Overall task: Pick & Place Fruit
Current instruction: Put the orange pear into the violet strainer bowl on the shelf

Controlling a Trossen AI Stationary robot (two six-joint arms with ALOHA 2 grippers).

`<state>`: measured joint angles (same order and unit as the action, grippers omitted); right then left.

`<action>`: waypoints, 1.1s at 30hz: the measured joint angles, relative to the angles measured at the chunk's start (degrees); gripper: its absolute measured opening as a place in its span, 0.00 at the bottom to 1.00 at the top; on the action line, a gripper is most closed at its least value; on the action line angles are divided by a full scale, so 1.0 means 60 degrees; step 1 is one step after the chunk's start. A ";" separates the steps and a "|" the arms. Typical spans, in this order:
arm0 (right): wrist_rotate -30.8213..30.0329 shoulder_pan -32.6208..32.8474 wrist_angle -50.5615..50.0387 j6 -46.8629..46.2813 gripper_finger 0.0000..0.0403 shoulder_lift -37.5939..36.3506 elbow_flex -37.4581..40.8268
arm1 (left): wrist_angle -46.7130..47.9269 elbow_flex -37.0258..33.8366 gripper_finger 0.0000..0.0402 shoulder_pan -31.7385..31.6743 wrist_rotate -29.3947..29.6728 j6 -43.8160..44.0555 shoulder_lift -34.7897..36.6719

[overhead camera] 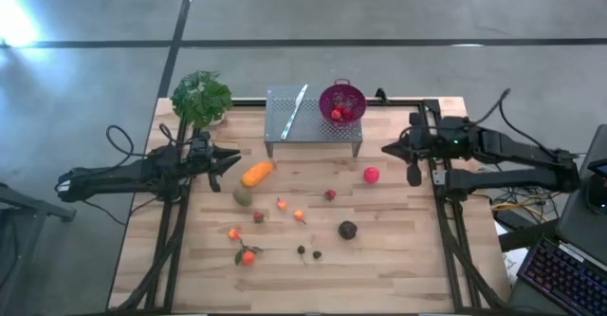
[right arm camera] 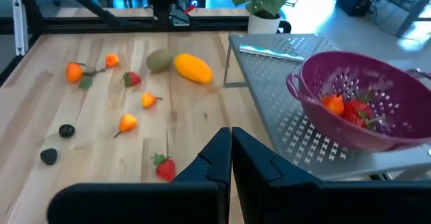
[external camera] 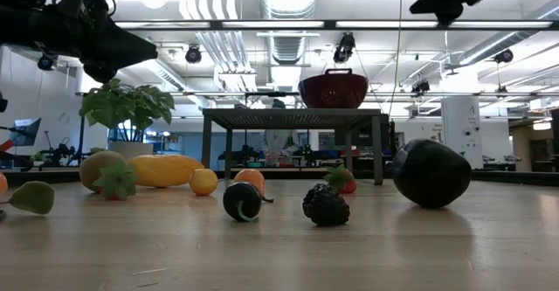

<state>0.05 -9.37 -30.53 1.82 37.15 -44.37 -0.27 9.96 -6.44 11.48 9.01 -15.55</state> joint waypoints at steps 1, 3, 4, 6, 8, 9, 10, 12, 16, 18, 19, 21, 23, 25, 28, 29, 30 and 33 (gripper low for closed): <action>0.0000 0.0000 -0.0003 -0.0046 0.02 -0.0149 0.0143 | 0.0000 0.0000 0.24 0.0000 0.0001 -0.0003 0.0000; 0.0003 0.0000 -0.0006 -0.0231 0.02 -0.0438 0.0392 | 0.0000 0.0000 0.24 0.0000 0.0001 -0.0003 -0.0004; 0.0006 0.0000 -0.0010 -0.0276 0.02 -0.0585 0.0519 | -0.0003 0.0000 0.24 0.0000 -0.0001 -0.0001 0.0000; 0.0021 0.0000 0.0003 -0.0280 0.02 -0.0847 0.0774 | -0.0032 0.0000 0.24 0.0000 0.0001 -0.0006 0.0000; 0.0029 0.0000 -0.0020 -0.0288 0.02 -0.1128 0.1021 | -0.0033 -0.0001 0.24 0.0000 0.0001 -0.0006 0.0000; 0.0029 0.0000 -0.0024 -0.0303 0.02 -0.1285 0.1144 | -0.0029 0.0000 0.24 0.0000 0.0001 -0.0006 0.0000; 0.0033 0.0000 -0.0024 -0.0309 0.02 -0.1449 0.1256 | -0.0029 0.0000 0.24 0.0000 0.0001 -0.0006 0.0000; 0.0033 0.0000 -0.0020 -0.0309 0.02 -0.1789 0.1464 | -0.0033 0.0000 0.24 0.0000 0.0001 0.0020 0.0000; 0.0033 0.0000 -0.0094 -0.0486 0.02 -0.2448 0.1829 | -0.0029 0.0000 0.24 0.0000 0.0001 0.0092 0.0000; 0.0033 0.0000 -0.0094 -0.0539 0.02 -0.2798 0.2000 | -0.0029 0.0000 0.24 0.0000 0.0001 0.0096 -0.0002; 0.0026 0.0000 -0.0097 -0.0547 0.02 -0.2960 0.2086 | -0.0030 0.0000 0.24 0.0000 0.0001 0.0096 0.0000; 0.0004 0.0000 -0.0097 -0.0568 0.02 -0.3228 0.2184 | -0.0029 0.0000 0.24 0.0000 0.0001 0.0097 -0.0004; 0.0000 0.0000 -0.0094 -0.0568 0.02 -0.3420 0.2198 | -0.0029 0.0000 0.24 0.0000 0.0001 0.0100 -0.0007; 0.0000 0.0000 -0.0094 -0.0568 0.02 -0.3572 0.2202 | -0.0056 0.0000 0.24 0.0000 0.0020 0.0163 -0.0004; -0.0004 0.0000 -0.0088 -0.0551 0.02 -0.3697 0.2181 | -0.0311 0.0012 0.24 -0.0011 0.0126 0.0837 -0.0001; -0.0004 0.0000 -0.0092 -0.0533 0.02 -0.3711 0.2180 | -0.0280 0.0065 0.25 -0.0011 0.0073 0.1079 -0.0003; -0.0004 0.0000 -0.0097 -0.0533 0.02 -0.3720 0.2180 | -0.0278 0.0133 0.27 0.0011 -0.0069 0.1289 -0.0036; -0.0004 0.0000 -0.0095 -0.0526 0.02 -0.3720 0.2180 | -0.0179 0.0437 0.34 0.0047 -0.0445 0.1540 -0.0211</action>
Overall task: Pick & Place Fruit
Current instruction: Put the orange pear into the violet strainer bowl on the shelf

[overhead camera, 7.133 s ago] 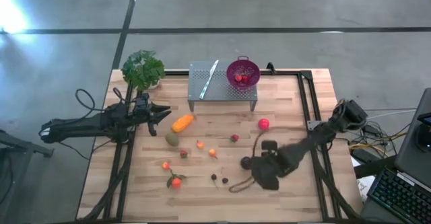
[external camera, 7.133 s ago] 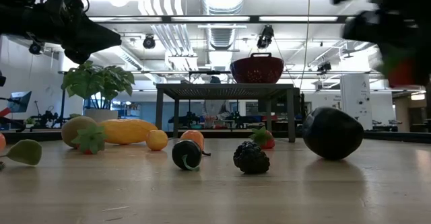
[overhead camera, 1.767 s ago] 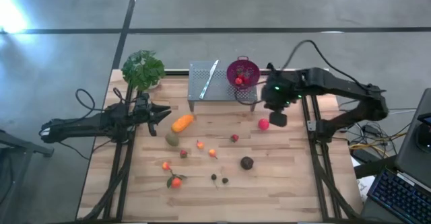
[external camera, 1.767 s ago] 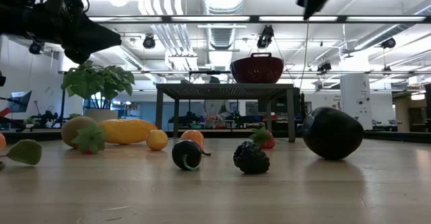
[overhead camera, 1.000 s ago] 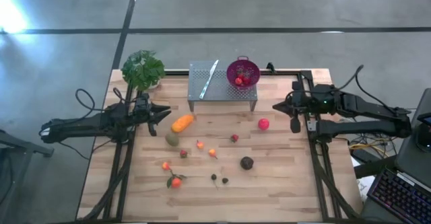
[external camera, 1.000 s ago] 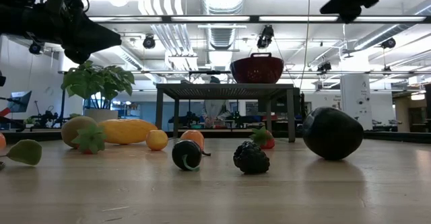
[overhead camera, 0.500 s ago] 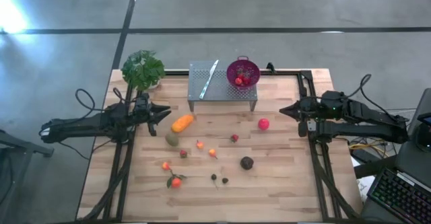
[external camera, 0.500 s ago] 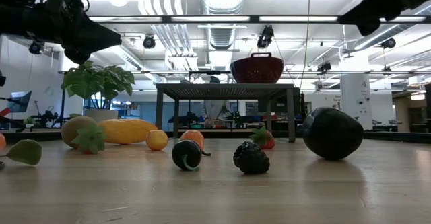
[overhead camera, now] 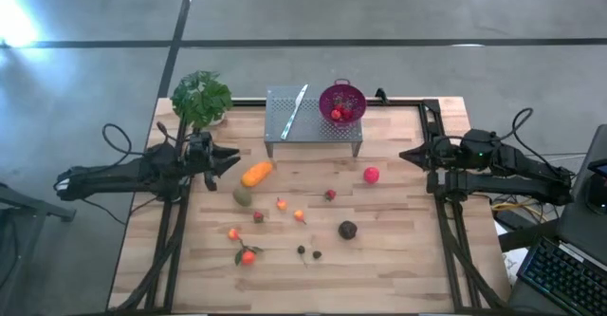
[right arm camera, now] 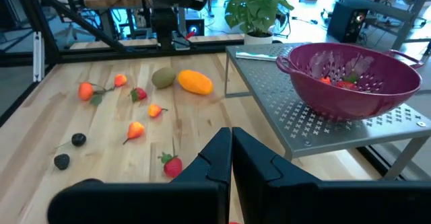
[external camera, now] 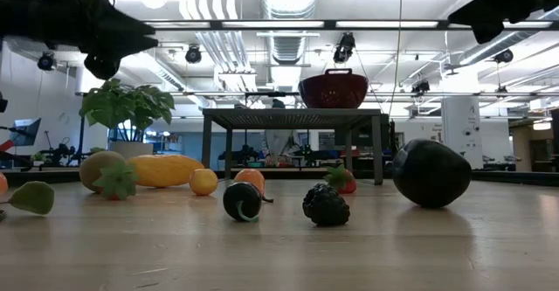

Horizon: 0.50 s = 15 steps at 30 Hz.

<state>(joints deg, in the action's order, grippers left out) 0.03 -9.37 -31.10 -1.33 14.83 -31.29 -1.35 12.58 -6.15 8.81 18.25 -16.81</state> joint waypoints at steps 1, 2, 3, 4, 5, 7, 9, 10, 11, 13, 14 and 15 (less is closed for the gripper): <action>0.0000 0.0000 0.0000 0.0014 0.02 0.0000 0.0000 | 0.0067 0.0137 0.37 0.0006 -0.0071 0.0052 -0.0097; 0.0000 0.0000 0.0000 0.0024 0.02 0.0000 0.0000 | 0.0081 0.0277 0.41 0.0022 -0.0143 0.0064 -0.0206; 0.0000 0.0000 -0.0002 0.0024 0.02 0.0000 0.0000 | 0.0092 0.0414 0.45 0.0041 -0.0238 0.0078 -0.0320; 0.0000 0.0000 -0.0002 0.0027 0.02 0.0000 0.0000 | 0.0110 0.0568 0.48 0.0076 -0.0433 0.0078 -0.0448; 0.0000 0.0000 0.0001 0.0027 0.02 0.0000 0.0000 | 0.0110 0.0732 0.51 0.0126 -0.0709 0.0053 -0.0610; -0.0002 0.0000 0.0001 0.0031 0.02 0.0000 0.0000 | 0.0102 0.1061 0.56 0.0260 -0.1401 -0.0164 -0.0979; -0.0001 0.0000 0.0001 0.0031 0.02 0.0000 0.0000 | 0.0115 0.1403 0.58 0.0467 -0.1855 -0.0278 -0.1377; 0.0000 0.0000 0.0001 0.0033 0.02 0.0000 0.0000 | 0.0164 0.1591 0.58 0.0619 -0.1889 -0.0295 -0.1585; -0.0001 0.0000 0.0000 0.0035 0.02 0.0000 0.0000 | 0.0282 0.1771 0.58 0.0779 -0.1889 -0.0383 -0.1794; -0.0004 0.0000 0.0001 0.0035 0.02 0.0000 0.0000 | 0.0777 0.2164 0.57 0.1153 -0.1882 -0.0559 -0.2259; -0.0004 0.0000 0.0001 0.0035 0.02 0.0000 0.0000 | 0.1127 0.2393 0.57 0.1356 -0.1869 -0.0566 -0.2491; -0.0003 0.0000 0.0001 0.0035 0.02 0.0000 0.0000 | 0.1527 0.2627 0.56 0.1573 -0.1801 -0.0559 -0.2730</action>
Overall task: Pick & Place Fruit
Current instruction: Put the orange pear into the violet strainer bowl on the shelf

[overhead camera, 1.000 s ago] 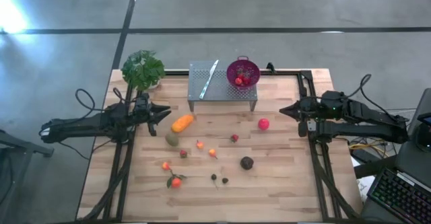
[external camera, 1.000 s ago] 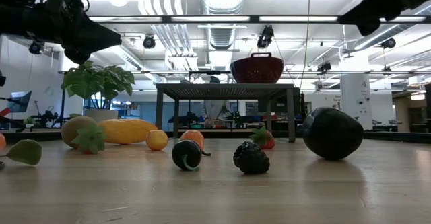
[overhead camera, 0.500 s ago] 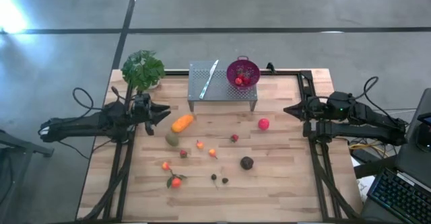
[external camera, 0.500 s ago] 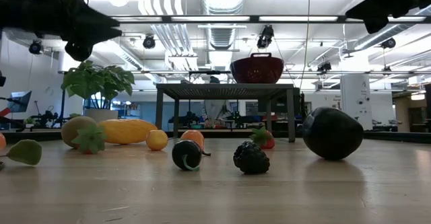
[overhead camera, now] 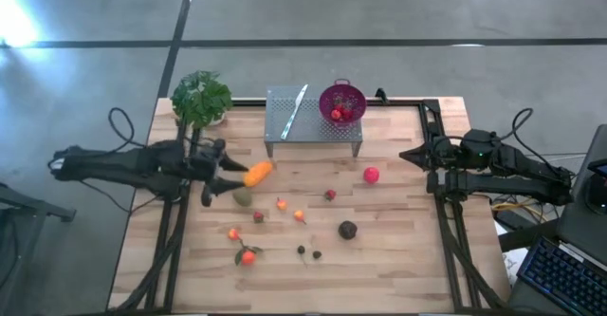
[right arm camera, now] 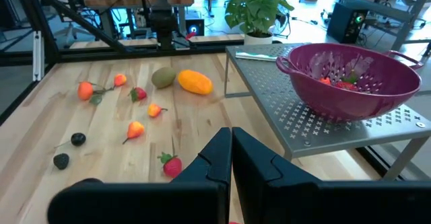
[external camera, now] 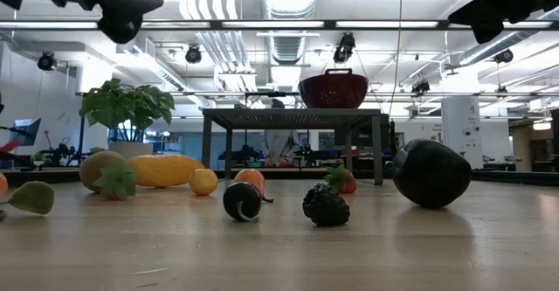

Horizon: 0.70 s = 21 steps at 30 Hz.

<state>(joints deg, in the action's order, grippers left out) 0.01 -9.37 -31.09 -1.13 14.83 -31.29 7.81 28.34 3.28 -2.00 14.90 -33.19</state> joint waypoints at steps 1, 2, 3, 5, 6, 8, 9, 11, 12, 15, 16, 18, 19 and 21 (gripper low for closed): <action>0.0001 0.0000 0.0000 0.0000 0.02 0.0000 0.0000 | 0.0438 0.0253 0.56 0.0231 0.0151 0.0024 -0.0244; 0.0003 0.0000 -0.0004 0.0000 0.02 0.0000 0.0000 | 0.0909 0.0528 0.55 0.0462 0.0335 0.0070 -0.0477; -0.0001 0.0000 0.0000 0.0001 0.02 0.0000 0.0000 | 0.1378 0.0812 0.55 0.0696 0.0542 0.0161 -0.0710; -0.0001 0.0000 -0.0002 0.0004 0.02 0.0000 0.0000 | 0.2420 0.1411 0.54 0.1107 0.0921 0.0357 -0.1176; -0.0001 0.0000 0.0000 0.0004 0.02 0.0000 0.0000 | 0.2920 0.1693 0.54 0.1288 0.1011 0.0510 -0.1428; -0.0001 0.0000 -0.0001 0.0004 0.02 0.0000 0.0000 | 0.3995 0.2238 0.54 0.1596 0.1016 0.0880 -0.1880; -0.0001 0.0000 -0.0001 0.0004 0.02 0.0000 0.0000 | 0.4415 0.2551 0.54 0.1731 0.1024 0.1114 -0.2063; -0.0001 0.0000 0.0000 0.0004 0.02 0.0000 0.0000 | 0.5370 0.3123 0.54 0.1988 0.1014 0.1552 -0.2467; -0.0001 0.0000 0.0000 0.0004 0.02 0.0000 0.0000 | 0.6007 0.3327 0.54 0.2097 0.1014 0.1730 -0.2669; -0.0001 0.0000 0.0000 0.0004 0.02 0.0000 0.0000 | 0.7125 0.3881 0.53 0.2370 0.1009 0.2111 -0.3203; -0.0001 0.0000 0.0000 0.0004 0.02 0.0000 0.0000 | 0.7384 0.4001 0.53 0.2443 0.1010 0.2238 -0.3316; -0.0001 0.0000 0.0000 0.0005 0.02 0.0000 0.0000 | 0.7631 0.4097 0.53 0.2582 0.0933 0.2443 -0.3523; -0.0001 0.0000 0.0000 0.0005 0.02 0.0000 0.0000 | 0.7632 0.4096 0.52 0.2648 0.0818 0.2549 -0.3633; -0.0001 0.0000 0.0000 0.0006 0.02 0.0000 0.0000 | 0.7633 0.4022 0.52 0.2786 0.0544 0.2805 -0.3848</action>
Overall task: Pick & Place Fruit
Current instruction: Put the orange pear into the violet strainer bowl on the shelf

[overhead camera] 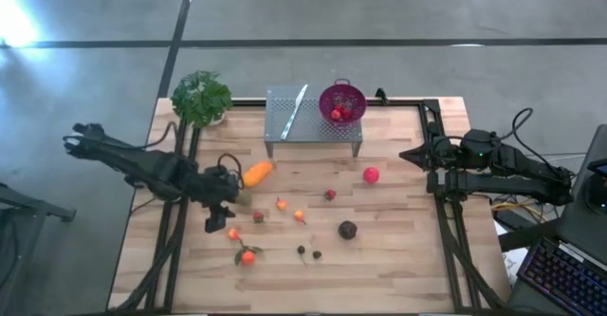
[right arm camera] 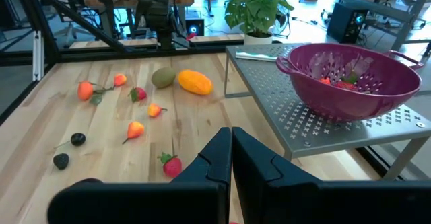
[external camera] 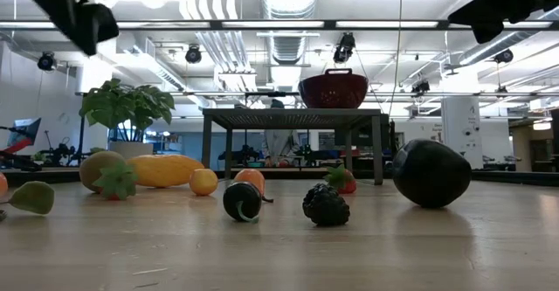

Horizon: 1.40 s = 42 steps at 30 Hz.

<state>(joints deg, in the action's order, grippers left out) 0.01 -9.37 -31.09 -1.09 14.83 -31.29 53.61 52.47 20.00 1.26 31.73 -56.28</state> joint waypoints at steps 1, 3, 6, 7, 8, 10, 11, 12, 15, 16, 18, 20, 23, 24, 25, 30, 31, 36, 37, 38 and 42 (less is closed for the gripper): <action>0.0000 0.0000 -0.0001 0.0001 0.02 0.0000 0.0000 | 0.0038 -0.0044 0.51 0.0083 -0.0084 0.0130 -0.0084; 0.0000 0.0000 -0.0001 0.0001 0.02 0.0000 0.0000 | 0.0006 -0.0100 0.50 0.0280 -0.0165 0.0412 -0.0255; 0.0000 0.0000 0.0000 0.0001 0.02 0.0000 0.0000 | 0.0056 -0.0256 0.49 0.0613 -0.0304 0.0817 -0.0610; 0.0000 0.0000 -0.0002 0.0001 0.02 0.0000 0.0000 | 0.0034 -0.0297 0.49 0.0739 -0.0339 0.0943 -0.0688; 0.0000 0.0000 -0.0002 0.0001 0.02 0.0000 0.0000 | -0.0003 -0.0338 0.49 0.0859 -0.0363 0.1058 -0.0768; 0.0000 0.0000 0.0000 0.0001 0.02 0.0000 0.0000 | 0.0004 -0.0407 0.48 0.1085 -0.0369 0.1307 -0.0947; 0.0000 0.0000 0.0000 0.0001 0.02 0.0000 0.0000 | -0.0005 -0.0449 0.48 0.1189 -0.0369 0.1441 -0.1053; 0.0000 0.0000 -0.0001 0.0001 0.02 0.0000 0.0000 | 0.0000 -0.0489 0.48 0.1282 -0.0369 0.1565 -0.1161; 0.0000 0.0000 0.0000 0.0001 0.02 0.0000 0.0000 | -0.0020 -0.0511 0.47 0.1550 -0.0369 0.1737 -0.1525; 0.0000 0.0000 0.0000 0.0001 0.02 0.0000 0.0000 | -0.0040 -0.0511 0.47 0.1618 -0.0369 0.1737 -0.1659; 0.0000 0.0000 -0.0002 0.0001 0.02 0.0000 0.0000 | -0.0105 -0.0511 0.47 0.1734 -0.0369 0.1731 -0.1943; 0.0000 0.0000 0.0000 0.0001 0.02 0.0000 0.0000 | -0.0163 -0.0511 0.47 0.1827 -0.0379 0.1660 -0.2242; 0.0000 0.0000 0.0000 0.0001 0.02 0.0000 0.0000 | -0.0196 -0.0511 0.47 0.1901 -0.0454 0.1248 -0.2710; 0.0000 0.0000 0.0000 0.0001 0.02 0.0000 0.0000 | -0.0200 -0.0511 0.47 0.1910 -0.0504 0.1024 -0.2862; 0.0000 0.0000 0.0000 0.0001 0.02 0.0000 0.0000 | -0.0210 -0.0511 0.47 0.1910 -0.0599 0.0811 -0.3020; 0.0000 -0.0002 0.0000 0.0001 0.02 0.0000 0.0000 | -0.0278 -0.0493 0.47 0.1910 -0.0784 -0.0020 -0.3662; 0.0000 0.0000 0.0000 0.0001 0.02 0.0000 0.0000 | -0.0282 -0.0493 0.47 0.1910 -0.0784 -0.0147 -0.3767; 0.0000 0.0000 0.0000 0.0001 0.02 0.0000 0.0000 | -0.0289 -0.0496 0.47 0.1907 -0.0780 -0.0527 -0.4255; 0.0000 0.0000 0.0000 0.0001 0.02 0.0000 0.0000 | -0.0294 -0.0496 0.47 0.1907 -0.0770 -0.0556 -0.4341; 0.0000 0.0000 0.0000 0.0001 0.02 0.0000 0.0000 | -0.0308 -0.0496 0.47 0.1907 -0.0728 -0.0572 -0.4424; 0.0000 -0.0002 0.0000 0.0001 0.02 0.0000 0.0000 | -0.0388 -0.0496 0.47 0.1907 -0.0602 -0.0587 -0.4712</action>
<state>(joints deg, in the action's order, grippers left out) 0.01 -9.38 -31.09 -1.08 14.83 -31.29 51.28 49.49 31.44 -2.35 28.21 -84.56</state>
